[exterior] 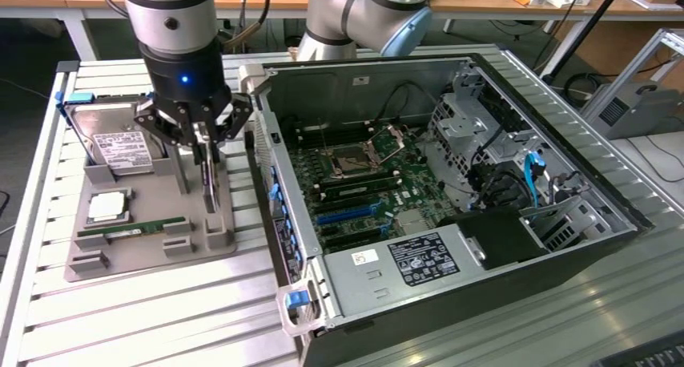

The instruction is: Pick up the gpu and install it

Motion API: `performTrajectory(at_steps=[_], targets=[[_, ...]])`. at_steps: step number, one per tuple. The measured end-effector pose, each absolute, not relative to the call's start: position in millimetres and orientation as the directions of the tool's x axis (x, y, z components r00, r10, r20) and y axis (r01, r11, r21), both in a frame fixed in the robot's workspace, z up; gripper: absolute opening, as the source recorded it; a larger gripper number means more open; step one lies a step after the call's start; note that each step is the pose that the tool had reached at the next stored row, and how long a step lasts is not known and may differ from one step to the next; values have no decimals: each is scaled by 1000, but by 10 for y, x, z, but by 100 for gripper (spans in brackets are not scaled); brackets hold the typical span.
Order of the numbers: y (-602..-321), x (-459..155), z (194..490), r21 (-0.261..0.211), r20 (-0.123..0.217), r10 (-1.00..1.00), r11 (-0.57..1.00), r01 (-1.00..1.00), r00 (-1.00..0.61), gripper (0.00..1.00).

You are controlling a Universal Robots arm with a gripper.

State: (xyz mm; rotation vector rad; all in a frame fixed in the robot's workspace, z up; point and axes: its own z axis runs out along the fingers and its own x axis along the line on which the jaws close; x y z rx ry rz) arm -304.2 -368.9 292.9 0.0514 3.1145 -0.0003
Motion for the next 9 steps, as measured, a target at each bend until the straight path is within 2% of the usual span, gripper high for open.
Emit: performTrajectory(at_steps=[9], targets=[[-3688, -3042, 2966, 1, -27, 33, 999, 33, -999, 27]])
